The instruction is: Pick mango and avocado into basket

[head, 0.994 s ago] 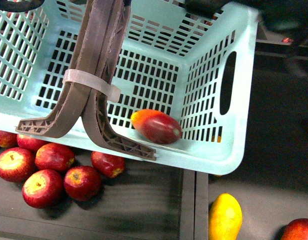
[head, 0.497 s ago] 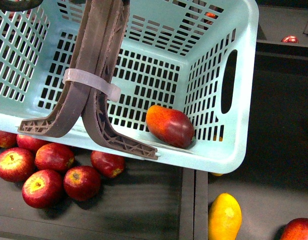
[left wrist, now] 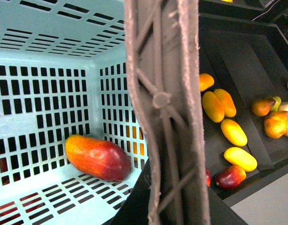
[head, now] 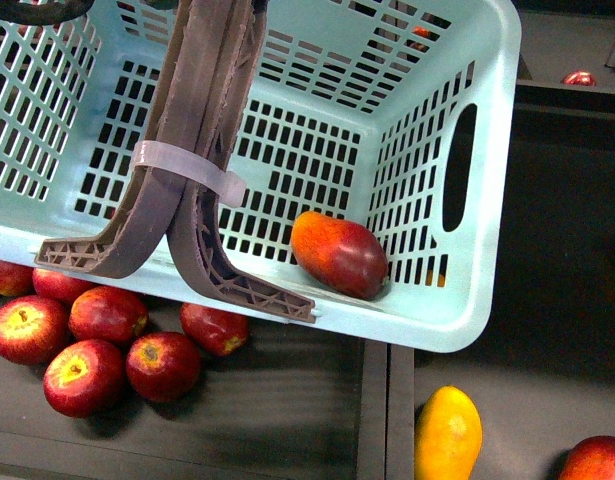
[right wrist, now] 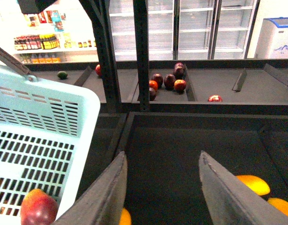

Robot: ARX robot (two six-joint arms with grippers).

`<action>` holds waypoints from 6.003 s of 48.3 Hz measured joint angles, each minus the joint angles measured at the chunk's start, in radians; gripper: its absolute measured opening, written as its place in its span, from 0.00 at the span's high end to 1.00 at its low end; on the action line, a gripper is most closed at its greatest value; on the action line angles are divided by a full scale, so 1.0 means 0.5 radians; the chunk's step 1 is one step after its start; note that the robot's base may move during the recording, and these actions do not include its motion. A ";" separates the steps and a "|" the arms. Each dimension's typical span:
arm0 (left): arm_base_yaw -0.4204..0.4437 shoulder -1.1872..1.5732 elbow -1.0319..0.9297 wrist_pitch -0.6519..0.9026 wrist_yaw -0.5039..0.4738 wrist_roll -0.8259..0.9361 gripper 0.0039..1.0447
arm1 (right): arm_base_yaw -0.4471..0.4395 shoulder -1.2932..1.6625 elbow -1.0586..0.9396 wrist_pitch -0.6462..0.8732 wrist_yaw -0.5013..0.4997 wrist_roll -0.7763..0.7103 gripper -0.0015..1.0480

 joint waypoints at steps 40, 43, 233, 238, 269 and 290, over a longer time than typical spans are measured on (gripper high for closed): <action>-0.005 0.000 0.000 0.000 -0.002 0.000 0.95 | -0.316 -0.391 -0.109 -0.249 -0.298 -0.070 0.30; -0.018 0.000 0.001 0.000 0.018 0.005 0.95 | -0.317 -0.392 -0.109 -0.251 -0.299 -0.070 0.18; 0.000 -0.008 0.011 -0.001 -0.001 -0.001 0.95 | -1.000 4.460 2.432 0.491 -0.401 -0.159 0.07; 0.002 -0.008 0.011 -0.001 -0.007 -0.003 0.95 | -0.980 4.527 2.484 0.434 -0.410 -0.135 0.07; -0.001 -0.008 0.011 0.000 -0.002 0.000 0.95 | -0.977 4.556 2.528 0.423 -0.365 -0.121 0.25; 0.000 -0.008 0.011 -0.001 -0.002 -0.001 0.95 | -1.002 4.489 2.394 0.538 -0.385 -0.054 0.47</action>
